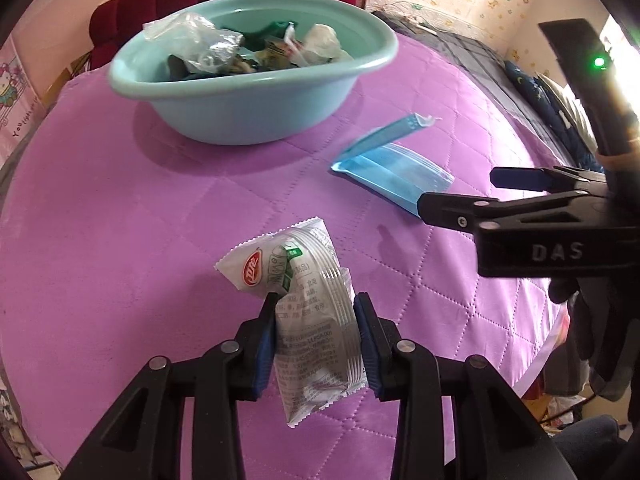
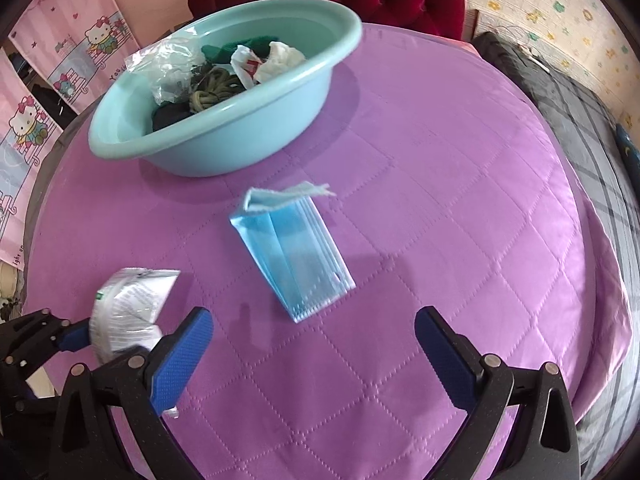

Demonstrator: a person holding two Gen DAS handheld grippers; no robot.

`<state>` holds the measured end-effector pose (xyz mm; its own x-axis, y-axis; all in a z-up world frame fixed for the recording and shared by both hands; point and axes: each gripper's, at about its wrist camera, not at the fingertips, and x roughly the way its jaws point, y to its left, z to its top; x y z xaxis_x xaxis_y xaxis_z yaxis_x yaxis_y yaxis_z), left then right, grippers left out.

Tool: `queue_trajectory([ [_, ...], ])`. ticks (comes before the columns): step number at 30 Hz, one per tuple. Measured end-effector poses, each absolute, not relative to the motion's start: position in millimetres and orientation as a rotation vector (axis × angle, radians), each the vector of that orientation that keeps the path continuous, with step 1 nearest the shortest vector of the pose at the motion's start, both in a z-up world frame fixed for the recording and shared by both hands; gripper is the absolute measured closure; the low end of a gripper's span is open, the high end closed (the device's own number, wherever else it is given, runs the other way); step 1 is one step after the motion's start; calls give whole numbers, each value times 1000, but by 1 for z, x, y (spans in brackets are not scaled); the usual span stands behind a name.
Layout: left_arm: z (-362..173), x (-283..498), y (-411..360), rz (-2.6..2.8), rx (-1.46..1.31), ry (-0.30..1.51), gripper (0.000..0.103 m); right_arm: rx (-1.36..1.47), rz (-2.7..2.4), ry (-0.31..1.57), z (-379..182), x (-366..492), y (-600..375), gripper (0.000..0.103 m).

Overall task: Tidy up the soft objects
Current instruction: 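Close the right tool on the blue face masks while the left tool holds the packet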

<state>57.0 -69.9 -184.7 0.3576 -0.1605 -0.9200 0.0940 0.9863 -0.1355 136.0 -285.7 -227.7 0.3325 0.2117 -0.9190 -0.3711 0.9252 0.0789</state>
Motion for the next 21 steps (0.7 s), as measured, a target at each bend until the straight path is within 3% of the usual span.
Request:
queue_trajectory([
  [21,-185,61,-52,-79,-102,1188,62,-284,450,1204,-248,188,-251,1],
])
